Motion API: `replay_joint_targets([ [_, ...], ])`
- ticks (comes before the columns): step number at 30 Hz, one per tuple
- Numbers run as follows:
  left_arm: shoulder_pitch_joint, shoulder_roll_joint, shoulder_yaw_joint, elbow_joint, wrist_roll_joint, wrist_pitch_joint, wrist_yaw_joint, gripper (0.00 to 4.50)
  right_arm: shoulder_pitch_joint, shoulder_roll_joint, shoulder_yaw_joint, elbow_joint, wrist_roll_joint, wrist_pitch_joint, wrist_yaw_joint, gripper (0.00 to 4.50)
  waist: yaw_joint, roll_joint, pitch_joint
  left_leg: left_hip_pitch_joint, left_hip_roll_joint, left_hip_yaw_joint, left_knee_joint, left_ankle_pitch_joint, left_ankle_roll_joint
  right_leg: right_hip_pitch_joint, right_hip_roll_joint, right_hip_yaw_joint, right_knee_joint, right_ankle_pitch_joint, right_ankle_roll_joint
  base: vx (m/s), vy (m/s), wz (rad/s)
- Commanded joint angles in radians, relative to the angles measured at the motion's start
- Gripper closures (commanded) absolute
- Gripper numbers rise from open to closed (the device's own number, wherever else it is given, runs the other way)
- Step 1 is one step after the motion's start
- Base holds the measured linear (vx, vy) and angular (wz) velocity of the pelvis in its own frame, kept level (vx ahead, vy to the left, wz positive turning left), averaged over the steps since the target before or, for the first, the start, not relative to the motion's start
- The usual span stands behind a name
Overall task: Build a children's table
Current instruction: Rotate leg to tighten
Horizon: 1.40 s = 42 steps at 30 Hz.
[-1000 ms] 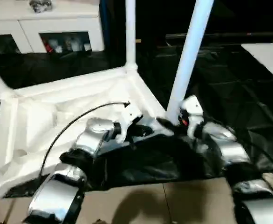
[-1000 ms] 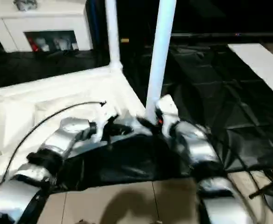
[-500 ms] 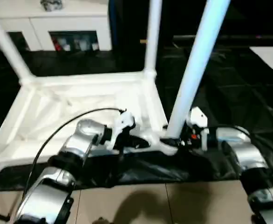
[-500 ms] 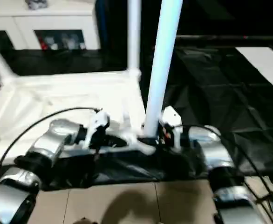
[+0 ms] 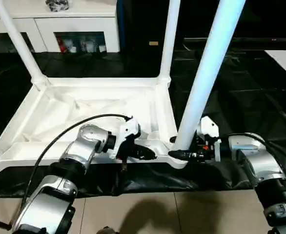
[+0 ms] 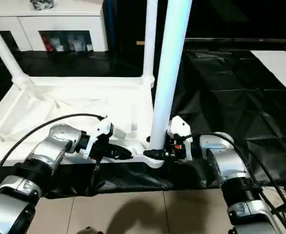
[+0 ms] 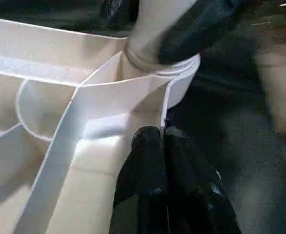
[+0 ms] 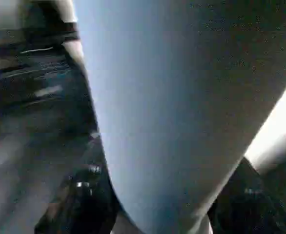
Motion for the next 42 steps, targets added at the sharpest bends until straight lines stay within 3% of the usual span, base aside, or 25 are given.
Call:
replay_joint_targets([
  [1, -0.06, -0.078, 0.032, 0.004, -0.007, 0.013, 0.205, 4.5, 0.021, 0.094, 0.099, 0.071, -0.053, 0.045, -0.089, 2.54, -0.009, -0.014, -0.046, 0.012, 0.016, -0.01, -0.071, -0.314, 0.008, 0.039, -0.061, 0.041, -0.115, -0.515, -0.126, 0.0, 0.0, 0.0],
  [5, -0.083, -0.119, 0.042, 0.03, -0.005, 0.026, 0.293, 4.5, -0.017, 0.141, 0.07, 0.143, -0.071, 0.075, -0.257, 2.55, -0.022, -0.012, -0.041, 0.016, 0.015, -0.013, -0.075, -0.368, 0.009, 0.034, -0.058, 0.037, -0.128, -0.574, -0.094, 0.0, 0.0, 0.0],
  [6, -0.092, -0.137, 0.047, 0.038, -0.005, 0.03, 0.325, 4.5, -0.036, 0.163, 0.049, 0.176, -0.068, 0.092, -0.33, 2.55, -0.026, -0.007, -0.045, 0.019, 0.016, -0.015, -0.077, -0.371, 0.009, 0.036, -0.06, 0.037, -0.128, -0.552, -0.099, 0.0, 0.0, 0.0],
  [7, -0.104, -0.167, 0.048, 0.053, -0.001, 0.029, 0.365, 4.5, -0.069, 0.204, 0.011, 0.227, -0.05, 0.105, -0.418, 2.55, -0.035, -0.006, -0.049, 0.015, 0.017, -0.016, -0.079, -0.359, 0.008, 0.039, -0.058, 0.038, -0.123, -0.499, -0.116, 0.0, 0.0, 0.0],
  [9, -0.11, -0.188, 0.038, 0.064, 0.009, 0.015, 0.369, 4.5, -0.093, 0.237, -0.011, 0.263, -0.045, 0.078, -0.453, 2.55, -0.04, -0.006, -0.048, 0.011, 0.017, -0.016, -0.081, -0.358, 0.01, 0.04, -0.057, 0.038, -0.122, -0.47, -0.128, 0.0, 0.0, 0.0],
  [12, -0.107, -0.19, 0.028, 0.063, 0.016, 0.002, 0.343, 4.5, -0.096, 0.249, -0.012, 0.259, -0.039, 0.036, -0.409, 2.55, -0.041, -0.009, -0.053, 0.006, 0.018, -0.012, -0.08, -0.332, 0.032, 0.046, -0.058, 0.045, -0.113, -0.369, -0.16, 0.0, 0.0, 0.0],
  [15, -0.094, -0.173, 0.015, 0.055, 0.021, -0.017, 0.302, 4.5, -0.09, 0.244, -0.019, 0.231, -0.007, 0.04, -0.347, 1.85, -0.04, -0.009, -0.056, 0.007, 0.019, -0.006, -0.075, -0.286, 0.052, 0.049, -0.057, 0.048, -0.103, -0.271, -0.199, 0.0, 0.0, 0.0],
  [16, -0.086, -0.16, 0.01, 0.05, 0.021, -0.021, 0.283, 4.5, -0.085, 0.23, -0.013, 0.216, 0.002, 0.034, -0.315, 1.77, -0.037, -0.011, -0.056, 0.005, 0.018, -0.005, -0.073, -0.265, 0.067, 0.052, -0.059, 0.048, -0.101, -0.255, -0.208, 0.0, 0.0, 0.0],
  [21, -0.07, -0.133, 0.003, 0.042, 0.019, -0.044, 0.226, 4.5, -0.072, 0.188, 0.015, 0.196, -0.014, -0.026, -0.233, 1.4, -0.034, -0.011, -0.058, 0.001, 0.019, -0.004, -0.071, -0.228, 0.076, 0.057, -0.061, 0.047, -0.1, -0.266, -0.206, 0.0, 0.0, 0.0],
  [25, -0.04, -0.092, -0.011, 0.008, 0.007, -0.062, 0.109, 4.5, -0.03, 0.111, 0.051, 0.132, -0.006, -0.066, -0.052, 1.4, -0.026, -0.011, -0.062, -0.002, 0.023, 0.0, -0.066, -0.165, 0.108, 0.064, -0.056, 0.045, -0.083, -0.122, -0.25, 0.0, 0.0, 0.0],
  [28, -0.023, -0.068, -0.02, -0.016, -0.003, -0.07, 0.036, 4.5, -0.005, 0.066, 0.068, 0.095, 0.004, -0.087, 0.051, 1.4, -0.02, -0.01, -0.061, -0.001, 0.027, 0.001, -0.066, -0.175, 0.122, 0.062, -0.055, 0.045, -0.081, -0.11, -0.263, 0.0, 0.0, 0.0],
  [33, 0.0, -0.03, -0.034, -0.055, -0.022, -0.07, -0.07, 4.5, 0.031, 0.0, 0.098, 0.029, 0.032, -0.081, 0.221, 1.7, -0.015, -0.009, -0.058, 0.004, 0.03, 0.001, -0.071, -0.223, 0.106, 0.06, -0.056, 0.045, -0.087, -0.173, -0.259, 0.0, 0.0, 0.0],
  [34, 0.006, -0.014, -0.034, -0.065, -0.022, -0.07, -0.099, 4.5, 0.045, -0.029, 0.116, -0.001, 0.041, -0.068, 0.288, 1.72, -0.009, -0.011, -0.056, 0.009, 0.03, 0.002, -0.071, -0.238, 0.099, 0.056, -0.056, 0.047, -0.09, -0.196, -0.255, 0.0, 0.0, 0.0],
  [37, 0.008, 0.003, -0.034, -0.067, -0.023, -0.073, -0.124, 4.5, 0.062, -0.057, 0.136, -0.034, 0.047, -0.054, 0.351, 2.06, 0.003, -0.011, -0.057, 0.011, 0.032, 0.003, -0.071, -0.234, 0.096, 0.055, -0.058, 0.05, -0.091, -0.21, -0.244, 0.0, 0.0, 0.0],
  [42, 0.012, 0.038, -0.037, -0.079, -0.028, -0.069, -0.176, 4.5, 0.082, -0.088, 0.157, -0.075, 0.053, -0.028, 0.426, 2.22, 0.007, -0.011, -0.058, 0.008, 0.032, 0.001, -0.072, -0.22, 0.088, 0.056, -0.058, 0.049, -0.086, -0.198, -0.241, 0.0, 0.0, 0.0],
])
